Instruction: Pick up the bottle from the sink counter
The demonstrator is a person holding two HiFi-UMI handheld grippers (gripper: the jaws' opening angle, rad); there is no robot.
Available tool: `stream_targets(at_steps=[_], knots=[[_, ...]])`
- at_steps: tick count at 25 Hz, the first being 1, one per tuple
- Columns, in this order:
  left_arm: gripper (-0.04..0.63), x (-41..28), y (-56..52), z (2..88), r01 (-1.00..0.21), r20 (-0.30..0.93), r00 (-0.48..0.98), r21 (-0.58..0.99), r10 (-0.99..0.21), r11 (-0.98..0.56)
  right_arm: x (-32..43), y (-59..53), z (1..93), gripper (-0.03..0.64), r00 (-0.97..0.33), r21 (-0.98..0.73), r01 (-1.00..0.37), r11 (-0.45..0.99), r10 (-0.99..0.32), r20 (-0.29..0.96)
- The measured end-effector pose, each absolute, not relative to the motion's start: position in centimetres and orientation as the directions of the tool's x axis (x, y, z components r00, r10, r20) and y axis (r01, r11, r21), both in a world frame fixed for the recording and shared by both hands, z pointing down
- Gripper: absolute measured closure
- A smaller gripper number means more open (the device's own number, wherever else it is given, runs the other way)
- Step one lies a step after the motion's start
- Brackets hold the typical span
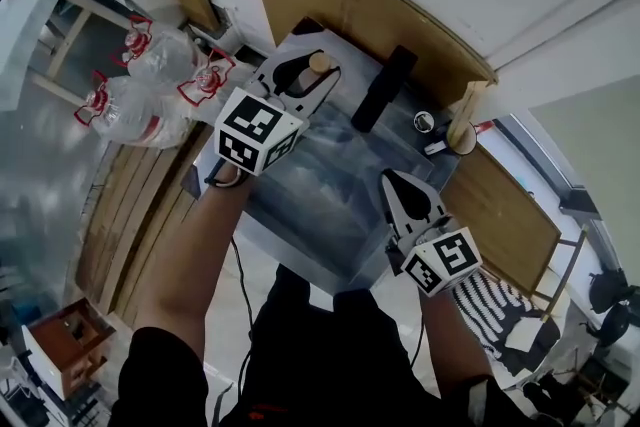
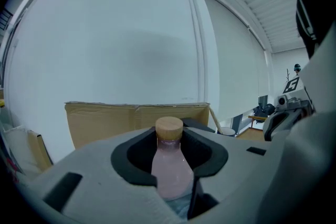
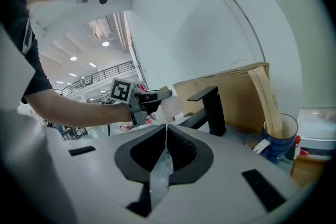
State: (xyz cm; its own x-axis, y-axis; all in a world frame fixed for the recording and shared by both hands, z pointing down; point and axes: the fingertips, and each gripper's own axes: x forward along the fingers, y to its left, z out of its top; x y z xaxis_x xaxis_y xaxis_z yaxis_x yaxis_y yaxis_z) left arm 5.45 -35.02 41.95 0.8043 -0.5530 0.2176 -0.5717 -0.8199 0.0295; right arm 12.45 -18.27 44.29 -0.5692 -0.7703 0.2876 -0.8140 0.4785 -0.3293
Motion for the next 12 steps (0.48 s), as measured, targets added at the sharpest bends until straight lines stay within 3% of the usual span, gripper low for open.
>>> stream_targets(at_steps=[12], knots=[[0.446,2.3,-29.8,36.9,-0.574,0.189,0.803,-0.006,-0.564,-0.819,12.0,-17.9,40.2,0.617,-0.546,-0.289,-0.831,0.475,-0.798,0.255]])
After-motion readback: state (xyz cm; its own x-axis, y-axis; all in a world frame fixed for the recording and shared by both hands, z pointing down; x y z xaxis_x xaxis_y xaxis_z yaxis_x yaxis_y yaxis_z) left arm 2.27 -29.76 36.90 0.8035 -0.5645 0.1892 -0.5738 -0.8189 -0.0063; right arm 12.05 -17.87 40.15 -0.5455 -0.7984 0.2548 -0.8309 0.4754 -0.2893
